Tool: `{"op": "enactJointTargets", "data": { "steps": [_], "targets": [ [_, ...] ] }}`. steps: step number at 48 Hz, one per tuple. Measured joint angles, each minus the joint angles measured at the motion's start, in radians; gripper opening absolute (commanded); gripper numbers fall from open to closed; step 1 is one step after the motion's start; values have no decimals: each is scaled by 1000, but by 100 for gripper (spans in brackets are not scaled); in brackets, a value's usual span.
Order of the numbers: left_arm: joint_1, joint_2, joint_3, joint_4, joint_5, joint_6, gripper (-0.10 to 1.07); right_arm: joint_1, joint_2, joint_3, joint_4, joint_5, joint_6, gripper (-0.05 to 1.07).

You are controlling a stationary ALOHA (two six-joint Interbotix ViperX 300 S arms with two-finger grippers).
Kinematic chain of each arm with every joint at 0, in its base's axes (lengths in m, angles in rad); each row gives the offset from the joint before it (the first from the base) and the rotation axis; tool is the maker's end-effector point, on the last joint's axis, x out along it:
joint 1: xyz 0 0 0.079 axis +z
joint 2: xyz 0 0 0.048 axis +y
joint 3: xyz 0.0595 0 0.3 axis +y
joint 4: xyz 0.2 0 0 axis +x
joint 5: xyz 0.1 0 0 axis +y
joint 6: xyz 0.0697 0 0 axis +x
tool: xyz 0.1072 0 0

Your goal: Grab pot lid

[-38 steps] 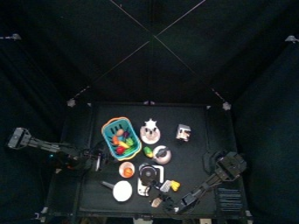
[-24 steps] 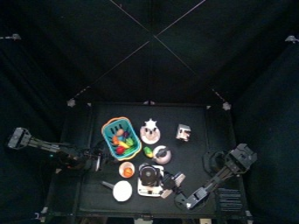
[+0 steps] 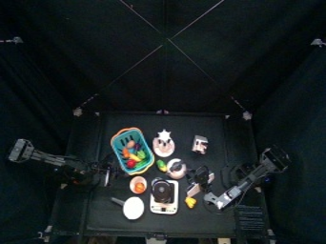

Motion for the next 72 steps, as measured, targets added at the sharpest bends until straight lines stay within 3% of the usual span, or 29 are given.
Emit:
{"op": "enactJointTargets", "data": {
  "steps": [18,25,32,47,72],
  "targets": [
    [0,2,-2,0,0,0,17,-172,-221,199,107,-172,12,64],
    [-2,0,-2,-2,0,0,17,-259,-273,273,150,-278,12,64],
    [-2,2,6,0,0,0,17,-281,-299,345,210,-397,14,64],
    [-3,2,6,0,0,0,17,-293,-282,393,224,-617,3,64],
    [-2,0,8,-2,0,0,17,-318,-181,385,106,-873,-21,64]
  ]
}}
